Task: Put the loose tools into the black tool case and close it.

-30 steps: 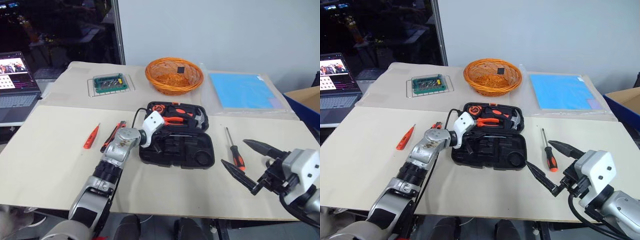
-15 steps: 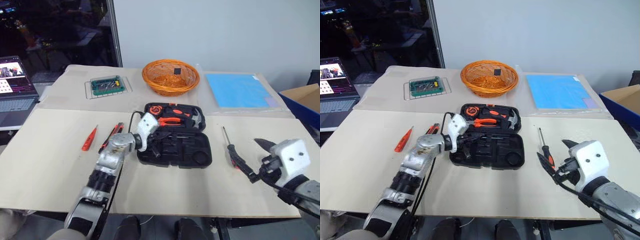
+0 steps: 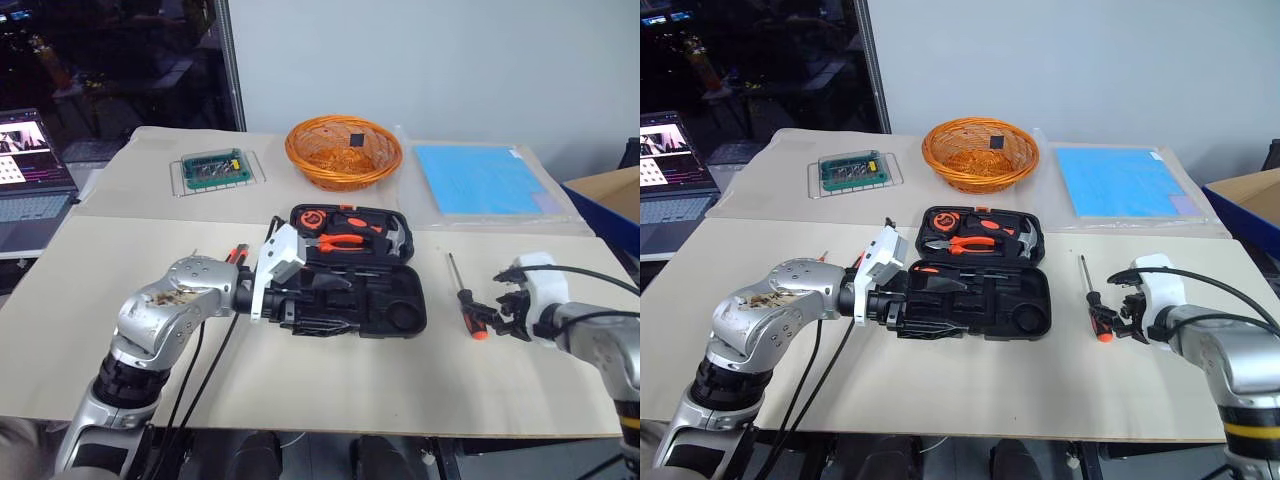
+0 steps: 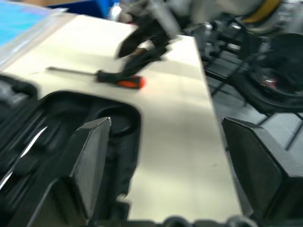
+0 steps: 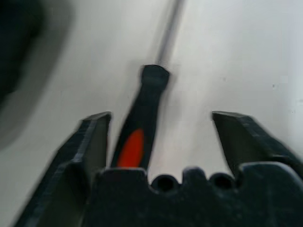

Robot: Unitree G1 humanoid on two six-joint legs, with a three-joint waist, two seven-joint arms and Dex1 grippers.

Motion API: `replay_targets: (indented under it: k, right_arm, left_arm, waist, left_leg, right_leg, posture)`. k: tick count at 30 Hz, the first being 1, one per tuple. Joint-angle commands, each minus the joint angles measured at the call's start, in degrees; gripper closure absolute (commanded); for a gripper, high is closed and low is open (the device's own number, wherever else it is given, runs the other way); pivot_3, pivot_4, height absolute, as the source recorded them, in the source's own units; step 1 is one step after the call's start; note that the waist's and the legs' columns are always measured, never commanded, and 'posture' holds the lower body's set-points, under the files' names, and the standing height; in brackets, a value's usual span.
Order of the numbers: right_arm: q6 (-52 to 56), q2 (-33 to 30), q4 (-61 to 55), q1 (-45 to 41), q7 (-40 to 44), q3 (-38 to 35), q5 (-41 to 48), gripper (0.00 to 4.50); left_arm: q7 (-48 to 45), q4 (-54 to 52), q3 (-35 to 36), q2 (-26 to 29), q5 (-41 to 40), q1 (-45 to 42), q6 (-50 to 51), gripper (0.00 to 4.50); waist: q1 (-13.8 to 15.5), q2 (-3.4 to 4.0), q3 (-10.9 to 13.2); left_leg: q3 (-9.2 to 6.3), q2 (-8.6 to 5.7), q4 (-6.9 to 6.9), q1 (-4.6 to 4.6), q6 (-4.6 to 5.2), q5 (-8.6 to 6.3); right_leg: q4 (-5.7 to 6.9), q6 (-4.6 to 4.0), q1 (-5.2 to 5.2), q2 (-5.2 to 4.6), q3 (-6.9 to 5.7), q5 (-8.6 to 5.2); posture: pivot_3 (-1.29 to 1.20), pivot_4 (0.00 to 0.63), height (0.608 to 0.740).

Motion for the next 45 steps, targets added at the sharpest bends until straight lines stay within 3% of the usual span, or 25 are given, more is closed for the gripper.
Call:
replay_targets:
  k: [1,6,7,10,12,16,20,23,31,36,44,45]
  right_arm:
    - [-1.8,-2.2,3.5,-1.1,1.8,3.6,-3.9,2.12]
    - [-2.7,-5.1,-0.5,1.4,4.4,1.2,-3.8,3.86]
    - [-3.1,-5.9,-2.9,2.0,5.1,-0.5,-3.2,3.91]
    - [-6.0,-9.2,-10.3,-0.5,9.8,-3.2,-0.8,3.91]
    - [-7.6,-11.0,-13.1,-3.6,12.7,-2.3,-0.2,3.91]
    - [-15.4,-11.3,-14.6,-13.0,21.2,8.7,-3.3,3.91]
    - [-26.7,-5.1,-4.2,-25.4,27.4,25.5,-15.5,3.91]
    - [-33.4,-1.8,4.2,-29.6,30.0,31.7,-22.1,3.91]
    - [-38.1,1.0,8.1,-28.8,36.9,34.6,-26.3,3.91]
    - [-39.8,2.1,9.0,-27.1,38.6,34.2,-27.2,3.91]
    - [-49.5,4.9,20.6,-27.3,39.9,35.6,-32.1,3.91]
    - [-49.7,5.2,21.2,-27.2,40.8,35.3,-31.7,3.41]
  left_arm:
    - [0.9,-1.7,0.3,0.5,-0.7,0.5,-1.5,0.61]
    - [3.8,-2.8,1.0,0.0,-0.4,2.2,-2.4,0.61]
    - [4.6,-3.0,1.6,-0.1,0.0,3.2,-3.6,0.61]
    - [6.1,-3.1,5.4,-2.7,0.7,8.4,-12.2,0.61]
    - [5.3,-3.1,6.3,-0.6,2.1,11.4,-14.4,0.61]
    - [2.7,-3.7,13.9,2.8,-6.5,17.9,-11.3,0.61]
    - [-1.2,-3.6,19.0,7.2,-7.7,25.2,-13.7,0.61]
    - [-2.9,-2.5,20.3,9.0,-7.1,28.0,-15.7,0.61]
    - [-1.6,-2.8,21.2,9.5,-6.6,31.2,-18.0,0.61]
    - [-0.7,-3.2,20.6,9.4,-6.3,32.0,-18.8,0.61]
    - [0.0,-2.4,19.6,9.4,-5.8,31.0,-19.6,0.61]
    - [0.0,-2.4,19.5,9.4,-5.7,30.9,-19.7,0.61]
  waist:
    - [0.2,-0.01,0.0]
    - [0.9,-0.01,0.0]
    - [0.9,-0.01,0.0]
    - [0.6,0.24,0.1]
    - [-0.4,0.40,0.3]
    - [-1.5,0.39,0.3]
    - [-1.9,0.23,0.4]
    - [-0.9,0.17,0.4]
    - [0.7,0.19,0.4]
    - [0.6,0.18,0.4]
    - [0.6,0.15,0.4]
    - [0.6,0.15,0.4]
  left_leg:
    - [-0.04,0.01,-0.02,0.00,0.01,-0.01]
    - [-0.15,-0.12,-0.01,-0.18,0.04,-0.03]
    - [-0.17,-0.13,-0.01,-0.21,0.04,-0.03]
    - [-0.17,-0.12,-0.02,-0.24,0.06,-0.05]
    - [-0.05,-0.12,-0.02,-0.24,0.06,-0.04]
    - [-0.11,0.10,-0.10,-0.19,0.06,-0.04]
    - [-0.04,0.10,-0.20,-0.13,0.05,-0.04]
    - [0.05,0.02,-0.18,-0.26,0.05,-0.04]
    - [0.10,0.03,-0.17,-1.12,0.04,-0.04]
    - [0.07,0.13,-0.11,-1.13,0.04,-0.03]
    - [0.08,0.14,0.00,-1.02,0.03,-0.03]
    - [0.07,0.14,-0.01,-1.01,0.03,-0.03]
  right_leg:
    - [0.00,0.14,0.00,0.03,-0.03,0.06]
    - [-0.10,0.35,0.00,0.00,0.00,0.05]
    - [-0.12,0.34,0.00,-0.01,0.00,0.05]
    - [-0.10,0.34,-0.07,0.00,0.02,0.05]
    - [-0.06,0.35,-0.17,-0.02,0.15,0.07]
    - [0.15,0.20,-0.39,0.20,0.14,0.02]
    - [0.16,0.06,-0.46,0.13,0.11,-0.04]
    - [0.14,-0.05,-0.57,0.01,0.10,0.00]
    - [0.27,-0.21,-1.41,0.01,0.04,0.19]
    - [0.35,-0.30,-1.44,0.11,0.00,0.25]
    - [0.35,-0.29,-1.26,0.10,-0.03,0.26]
    - [0.34,-0.29,-1.25,0.10,-0.04,0.26]
  posture:
    - [0.00,0.150,0.740]
    - [0.00,0.150,0.740]
    - [0.00,0.150,0.740]
    - [0.00,0.150,0.740]
    - [0.00,0.150,0.740]
    - [0.00,0.150,0.740]
    - [0.00,0.150,0.740]
    - [0.00,0.150,0.740]
    - [0.00,0.150,0.740]
    - [0.00,0.150,0.740]
    - [0.00,0.150,0.740]
    - [0.00,0.150,0.740]
